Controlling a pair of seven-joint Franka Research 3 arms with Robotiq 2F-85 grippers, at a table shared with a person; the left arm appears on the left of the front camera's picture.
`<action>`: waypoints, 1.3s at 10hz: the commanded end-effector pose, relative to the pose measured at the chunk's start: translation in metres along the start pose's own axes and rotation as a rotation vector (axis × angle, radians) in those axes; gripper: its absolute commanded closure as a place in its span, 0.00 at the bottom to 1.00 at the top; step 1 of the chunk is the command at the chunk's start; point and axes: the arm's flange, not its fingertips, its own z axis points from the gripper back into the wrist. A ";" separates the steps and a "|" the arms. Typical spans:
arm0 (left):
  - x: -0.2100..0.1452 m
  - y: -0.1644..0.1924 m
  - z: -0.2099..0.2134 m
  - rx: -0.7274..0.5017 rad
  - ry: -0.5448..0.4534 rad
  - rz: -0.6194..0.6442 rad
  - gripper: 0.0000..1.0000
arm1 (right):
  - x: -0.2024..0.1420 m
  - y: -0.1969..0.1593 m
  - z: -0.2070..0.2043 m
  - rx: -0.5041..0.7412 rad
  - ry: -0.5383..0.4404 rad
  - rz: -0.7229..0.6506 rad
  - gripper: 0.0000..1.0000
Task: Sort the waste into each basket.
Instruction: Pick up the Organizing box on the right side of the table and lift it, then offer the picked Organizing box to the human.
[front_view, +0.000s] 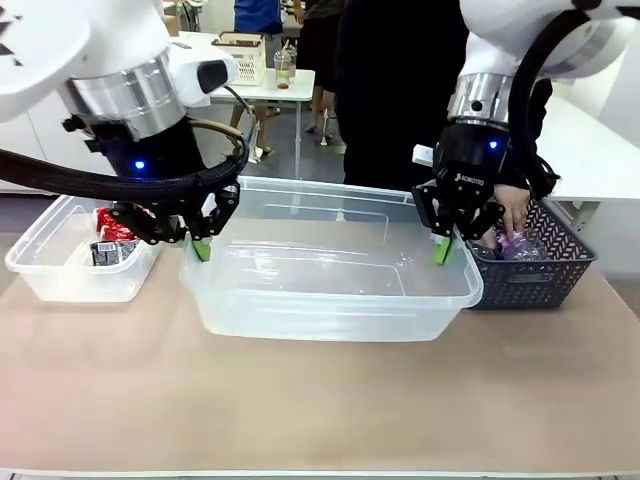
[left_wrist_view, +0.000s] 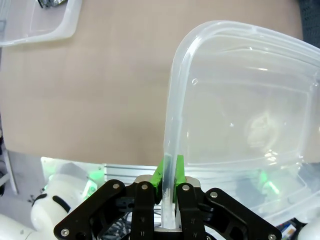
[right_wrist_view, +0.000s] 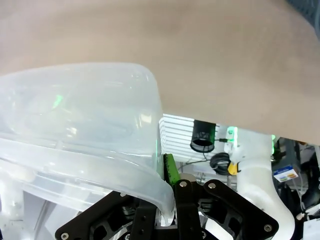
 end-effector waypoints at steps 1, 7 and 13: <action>0.001 0.001 0.007 -0.033 -0.008 0.017 1.00 | -0.002 0.004 0.003 -0.009 0.004 0.039 1.00; 0.001 0.001 0.007 -0.033 -0.008 0.017 1.00 | -0.002 0.004 0.003 -0.009 0.004 0.039 1.00; 0.001 0.001 0.007 -0.033 -0.008 0.017 1.00 | -0.002 0.004 0.003 -0.009 0.004 0.039 1.00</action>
